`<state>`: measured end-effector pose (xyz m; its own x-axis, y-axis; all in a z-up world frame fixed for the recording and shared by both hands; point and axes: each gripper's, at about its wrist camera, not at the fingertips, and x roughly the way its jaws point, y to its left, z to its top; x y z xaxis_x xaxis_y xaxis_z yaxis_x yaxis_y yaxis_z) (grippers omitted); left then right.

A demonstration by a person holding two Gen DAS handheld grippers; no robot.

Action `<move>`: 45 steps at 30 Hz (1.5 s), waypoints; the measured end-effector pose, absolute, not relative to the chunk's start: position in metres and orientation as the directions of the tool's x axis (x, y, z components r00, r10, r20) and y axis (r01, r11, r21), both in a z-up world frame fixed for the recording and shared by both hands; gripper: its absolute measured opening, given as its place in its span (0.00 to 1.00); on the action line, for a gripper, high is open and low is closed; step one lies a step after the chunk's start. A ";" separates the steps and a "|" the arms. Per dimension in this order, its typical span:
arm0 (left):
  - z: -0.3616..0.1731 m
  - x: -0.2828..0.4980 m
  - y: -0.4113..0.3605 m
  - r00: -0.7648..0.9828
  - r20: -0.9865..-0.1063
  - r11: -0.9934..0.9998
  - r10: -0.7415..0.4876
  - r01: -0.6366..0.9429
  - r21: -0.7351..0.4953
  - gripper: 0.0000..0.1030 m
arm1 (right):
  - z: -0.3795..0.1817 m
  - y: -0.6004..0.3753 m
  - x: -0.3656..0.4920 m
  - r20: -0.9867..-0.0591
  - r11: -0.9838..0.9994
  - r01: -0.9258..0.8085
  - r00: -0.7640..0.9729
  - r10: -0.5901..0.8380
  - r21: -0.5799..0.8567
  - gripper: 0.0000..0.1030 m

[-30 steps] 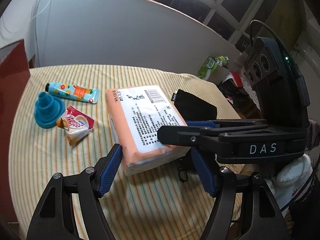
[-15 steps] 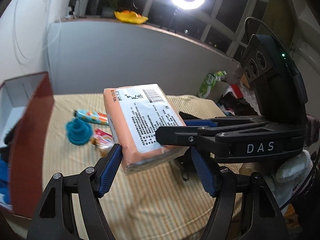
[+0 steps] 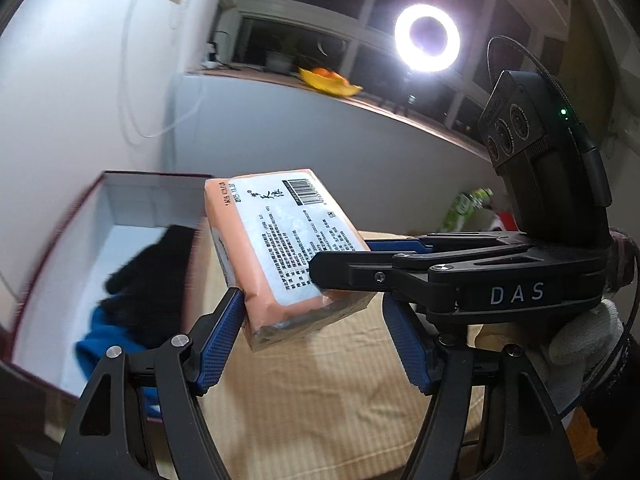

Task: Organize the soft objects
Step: 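Carry the orange package into the box and open both grippers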

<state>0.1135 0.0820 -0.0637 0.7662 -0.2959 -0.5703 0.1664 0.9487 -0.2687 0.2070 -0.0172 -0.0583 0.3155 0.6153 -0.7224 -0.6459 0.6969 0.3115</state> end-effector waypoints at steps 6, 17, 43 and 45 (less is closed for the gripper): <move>-0.064 0.105 0.119 0.794 -0.560 0.959 -0.236 0.099 -0.264 0.68 | -0.057 0.029 0.206 -0.715 0.648 -0.693 0.274 0.643 0.317 0.42; -0.077 0.107 0.168 0.802 -0.581 0.963 -0.141 -0.024 -0.267 0.68 | -0.074 0.101 0.210 -0.732 0.600 -0.733 0.211 0.648 0.321 0.42; -0.091 0.096 0.178 0.798 -0.597 0.970 -0.081 -0.075 -0.231 0.65 | -0.081 0.093 0.220 -0.733 0.621 -0.721 0.235 0.638 0.309 0.42; -0.091 0.092 0.175 0.798 -0.594 0.967 -0.097 -0.066 -0.246 0.65 | -0.079 0.081 0.219 -0.732 0.630 -0.713 0.246 0.636 0.307 0.44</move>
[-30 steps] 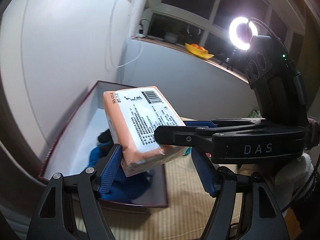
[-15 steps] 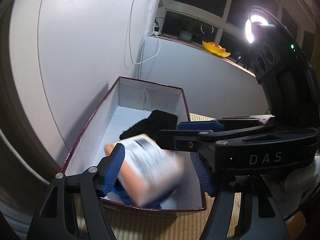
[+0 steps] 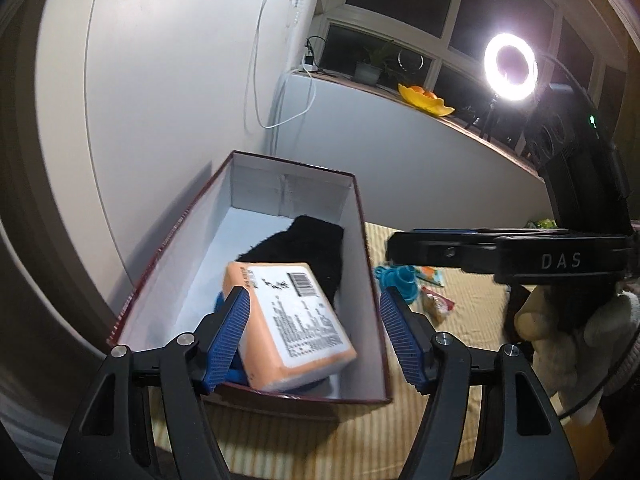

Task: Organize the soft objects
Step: 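Carry the orange package into the box and open both grippers, then move both grippers down around the black fabric pouch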

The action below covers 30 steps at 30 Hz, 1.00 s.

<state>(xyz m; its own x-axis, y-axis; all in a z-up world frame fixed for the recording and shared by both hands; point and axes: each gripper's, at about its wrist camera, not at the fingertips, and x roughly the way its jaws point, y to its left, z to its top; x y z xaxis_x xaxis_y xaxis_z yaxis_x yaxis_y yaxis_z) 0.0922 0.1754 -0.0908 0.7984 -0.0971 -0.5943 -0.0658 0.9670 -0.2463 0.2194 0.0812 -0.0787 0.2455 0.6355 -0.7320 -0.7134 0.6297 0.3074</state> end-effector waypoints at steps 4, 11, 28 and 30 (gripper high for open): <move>-0.089 0.088 0.165 0.800 -0.586 0.965 -0.127 -0.038 -0.261 0.65 | -0.073 0.042 0.218 -0.719 0.661 -0.685 0.289 0.632 0.306 0.53; -0.086 0.086 0.135 0.789 -0.581 0.960 -0.201 0.039 -0.278 0.65 | -0.071 -0.044 0.215 -0.694 0.743 -0.581 0.383 0.610 0.333 0.56; -0.110 0.101 0.050 0.696 -0.621 0.927 -0.361 0.195 -0.320 0.65 | -0.092 -0.243 0.187 -0.691 0.904 -0.276 0.582 0.428 0.328 0.64; -0.114 0.105 0.039 0.678 -0.631 0.922 -0.378 0.213 -0.323 0.65 | -0.101 -0.259 0.188 -0.697 0.908 -0.238 0.583 0.418 0.345 0.64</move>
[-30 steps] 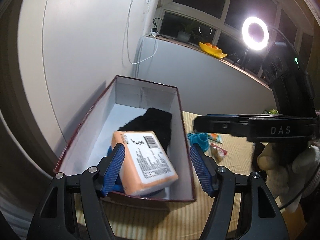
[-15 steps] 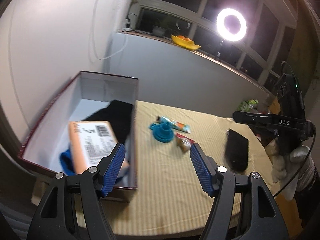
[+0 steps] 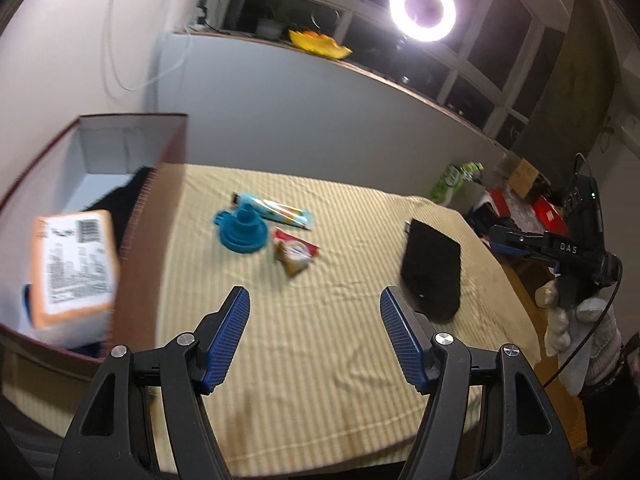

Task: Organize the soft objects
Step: 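Move both grippers down around the black fabric pouch, then close both grippers on the black pouch and lift it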

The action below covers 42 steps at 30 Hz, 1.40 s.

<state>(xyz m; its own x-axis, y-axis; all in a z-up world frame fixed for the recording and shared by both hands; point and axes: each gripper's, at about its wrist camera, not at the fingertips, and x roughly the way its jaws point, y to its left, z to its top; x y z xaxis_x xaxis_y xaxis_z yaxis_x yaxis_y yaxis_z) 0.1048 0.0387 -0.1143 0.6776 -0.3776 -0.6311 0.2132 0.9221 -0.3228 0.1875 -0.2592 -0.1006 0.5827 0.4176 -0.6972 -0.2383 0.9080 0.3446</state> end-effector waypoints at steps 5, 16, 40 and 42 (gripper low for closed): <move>-0.123 0.118 0.006 0.630 -0.653 0.907 -0.421 0.270 -0.324 0.65 | -0.122 -0.287 0.190 -0.717 0.904 -0.176 0.559 0.417 0.388 0.64; -0.141 0.151 -0.064 0.505 -0.690 0.850 -0.518 0.390 -0.353 0.66 | -0.156 -0.308 0.197 -0.729 0.874 -0.118 0.505 0.462 0.471 0.64; -0.174 0.204 -0.131 0.368 -0.778 0.813 -0.510 0.502 -0.296 0.66 | -0.183 -0.310 0.223 -0.725 0.828 -0.078 0.442 0.528 0.555 0.64; -0.176 0.206 -0.134 0.361 -0.780 0.810 -0.511 0.505 -0.297 0.66 | -0.183 -0.306 0.224 -0.724 0.828 -0.082 0.443 0.529 0.554 0.64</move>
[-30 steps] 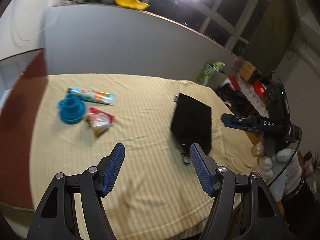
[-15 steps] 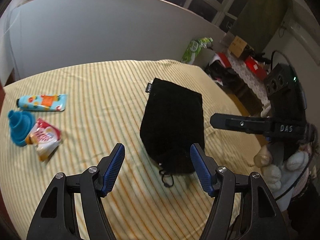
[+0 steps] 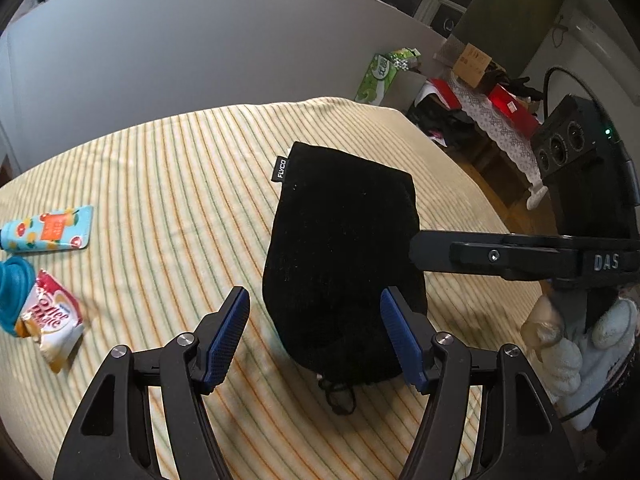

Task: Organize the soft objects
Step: 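Close both grippers on the black pouch and lift it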

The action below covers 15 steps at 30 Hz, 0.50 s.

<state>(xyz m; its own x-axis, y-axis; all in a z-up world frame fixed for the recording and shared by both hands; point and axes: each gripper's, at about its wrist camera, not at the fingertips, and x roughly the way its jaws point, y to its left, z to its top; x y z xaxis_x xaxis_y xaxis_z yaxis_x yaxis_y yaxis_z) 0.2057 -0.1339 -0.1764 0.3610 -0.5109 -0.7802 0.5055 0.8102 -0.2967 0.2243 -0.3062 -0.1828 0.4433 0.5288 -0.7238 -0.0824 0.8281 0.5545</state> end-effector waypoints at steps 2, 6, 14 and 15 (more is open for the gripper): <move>-0.178 0.205 -0.136 0.360 -0.779 0.807 -0.513 0.513 -0.294 0.66 | -0.183 -0.304 0.225 -0.725 0.829 -0.084 0.443 0.528 0.553 0.64; -0.175 0.203 -0.139 0.367 -0.769 0.798 -0.523 0.528 -0.291 0.60 | -0.182 -0.300 0.225 -0.735 0.841 -0.085 0.445 0.512 0.534 0.55; -0.166 0.187 -0.139 0.384 -0.762 0.795 -0.520 0.544 -0.268 0.58 | -0.179 -0.282 0.214 -0.738 0.849 -0.132 0.439 0.513 0.512 0.52; -0.165 0.184 -0.138 0.382 -0.762 0.794 -0.523 0.545 -0.271 0.58 | -0.180 -0.281 0.213 -0.737 0.847 -0.133 0.437 0.516 0.515 0.52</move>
<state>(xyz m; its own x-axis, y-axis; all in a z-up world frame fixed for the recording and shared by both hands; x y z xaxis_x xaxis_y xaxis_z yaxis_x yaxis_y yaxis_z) 0.1841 -0.1382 -0.1650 0.3823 -0.5225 -0.7621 0.5449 0.7936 -0.2707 0.2130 -0.2806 -0.1797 0.4368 0.5161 -0.7368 -0.1327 0.8471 0.5147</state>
